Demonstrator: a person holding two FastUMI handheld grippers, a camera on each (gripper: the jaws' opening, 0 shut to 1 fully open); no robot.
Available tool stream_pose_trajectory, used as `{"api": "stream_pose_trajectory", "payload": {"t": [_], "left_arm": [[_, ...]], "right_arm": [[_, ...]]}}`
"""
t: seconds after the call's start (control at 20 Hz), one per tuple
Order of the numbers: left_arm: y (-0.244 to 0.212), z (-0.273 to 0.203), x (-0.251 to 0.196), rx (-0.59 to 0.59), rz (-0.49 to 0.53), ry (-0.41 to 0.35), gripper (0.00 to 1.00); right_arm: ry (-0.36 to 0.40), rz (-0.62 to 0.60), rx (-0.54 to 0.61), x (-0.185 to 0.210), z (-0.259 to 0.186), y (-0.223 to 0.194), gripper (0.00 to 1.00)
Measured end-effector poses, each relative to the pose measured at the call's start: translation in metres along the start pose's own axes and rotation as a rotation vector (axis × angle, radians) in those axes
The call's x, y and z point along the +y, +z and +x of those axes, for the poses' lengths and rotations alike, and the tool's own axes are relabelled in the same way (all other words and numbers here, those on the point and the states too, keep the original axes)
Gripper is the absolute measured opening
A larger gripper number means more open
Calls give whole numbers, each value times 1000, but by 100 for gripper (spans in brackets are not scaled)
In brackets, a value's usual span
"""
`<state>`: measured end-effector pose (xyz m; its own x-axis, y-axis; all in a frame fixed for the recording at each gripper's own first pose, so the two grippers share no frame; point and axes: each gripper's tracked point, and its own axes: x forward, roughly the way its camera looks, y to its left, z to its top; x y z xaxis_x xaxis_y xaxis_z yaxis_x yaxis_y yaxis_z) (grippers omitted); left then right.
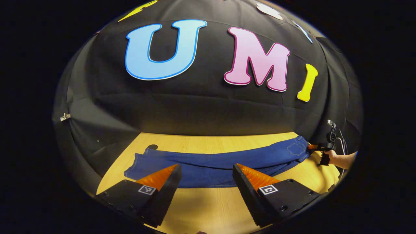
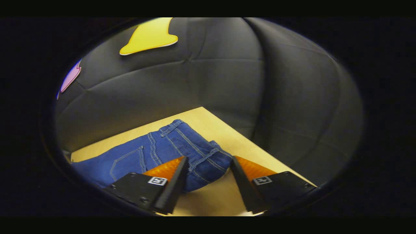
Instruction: Grasp the waist and the cuffs of the jeans and fold them to make the two legs overlap; first hold the waist and fold one-third of the jeans toward the cuffs, then hold the cuffs and fold the remaining one-third in the same direction to finish folding.
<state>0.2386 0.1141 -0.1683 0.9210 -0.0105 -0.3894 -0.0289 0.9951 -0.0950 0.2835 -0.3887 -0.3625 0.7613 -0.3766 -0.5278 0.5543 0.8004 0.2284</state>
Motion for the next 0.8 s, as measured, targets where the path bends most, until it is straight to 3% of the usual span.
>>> {"api": "stream_pose_trajectory", "payload": {"t": [0.1, 0.2, 0.4, 0.65, 0.7, 0.75, 0.8], "left_arm": [[-7, 3, 2, 8, -26, 9, 99], [-16, 6, 4, 15, -42, 23, 99], [-41, 6, 9, 60, -60, 43, 97], [-67, 5, 18, 92, -95, 80, 97], [-68, 5, 20, 94, -106, 85, 97], [-72, 4, 24, 95, -117, 92, 97], [-73, 3, 27, 94, -128, 100, 97]], "right_arm": [[1, 4, 0, 3, 2, -2, 58], [-10, -15, -13, 6, 4, 0, 30], [-8, -124, -50, 13, -3, 4, 5], [60, -209, -171, 38, -36, 46, 16], [78, -231, -194, 48, -44, 55, 5], [103, -261, -224, 60, -64, 65, 10], [130, -291, -250, 75, -80, 75, 10]]}}
